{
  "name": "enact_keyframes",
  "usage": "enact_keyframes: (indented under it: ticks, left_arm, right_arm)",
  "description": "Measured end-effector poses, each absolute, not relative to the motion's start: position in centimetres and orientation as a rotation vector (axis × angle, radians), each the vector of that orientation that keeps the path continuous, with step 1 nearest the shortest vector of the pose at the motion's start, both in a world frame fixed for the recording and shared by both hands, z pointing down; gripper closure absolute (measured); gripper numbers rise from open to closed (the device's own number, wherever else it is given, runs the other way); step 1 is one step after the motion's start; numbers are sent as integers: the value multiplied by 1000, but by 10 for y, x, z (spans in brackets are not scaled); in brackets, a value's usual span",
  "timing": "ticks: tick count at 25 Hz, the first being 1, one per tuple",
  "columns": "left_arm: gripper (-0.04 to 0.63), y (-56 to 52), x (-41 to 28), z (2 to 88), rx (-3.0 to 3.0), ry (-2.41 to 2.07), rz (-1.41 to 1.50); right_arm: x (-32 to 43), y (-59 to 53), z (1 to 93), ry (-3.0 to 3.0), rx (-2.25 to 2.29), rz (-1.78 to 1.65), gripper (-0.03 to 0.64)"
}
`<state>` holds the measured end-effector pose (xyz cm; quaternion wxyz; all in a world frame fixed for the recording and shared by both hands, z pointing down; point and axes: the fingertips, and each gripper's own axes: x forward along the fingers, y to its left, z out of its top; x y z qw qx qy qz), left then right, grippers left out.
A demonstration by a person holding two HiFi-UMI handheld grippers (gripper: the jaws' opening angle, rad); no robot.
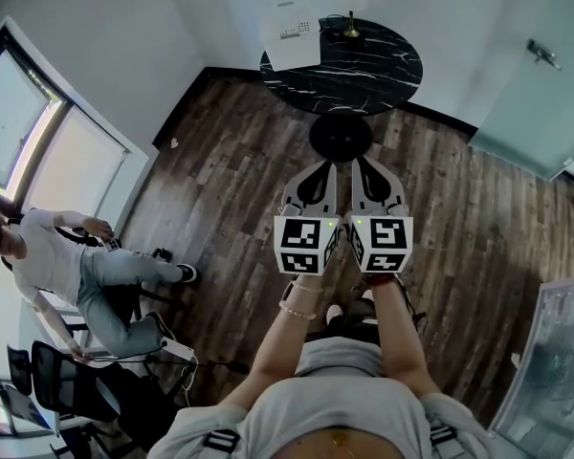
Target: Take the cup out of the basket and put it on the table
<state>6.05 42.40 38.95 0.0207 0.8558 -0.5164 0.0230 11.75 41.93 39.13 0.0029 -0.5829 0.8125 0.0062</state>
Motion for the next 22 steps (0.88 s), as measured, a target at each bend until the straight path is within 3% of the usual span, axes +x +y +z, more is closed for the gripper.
enact_keyframes:
  ticks: [22]
  left_arm:
    - [589,317,47,388,2570,-1677,76]
  right_arm:
    - [100,313,385,2645,-1712,20,607]
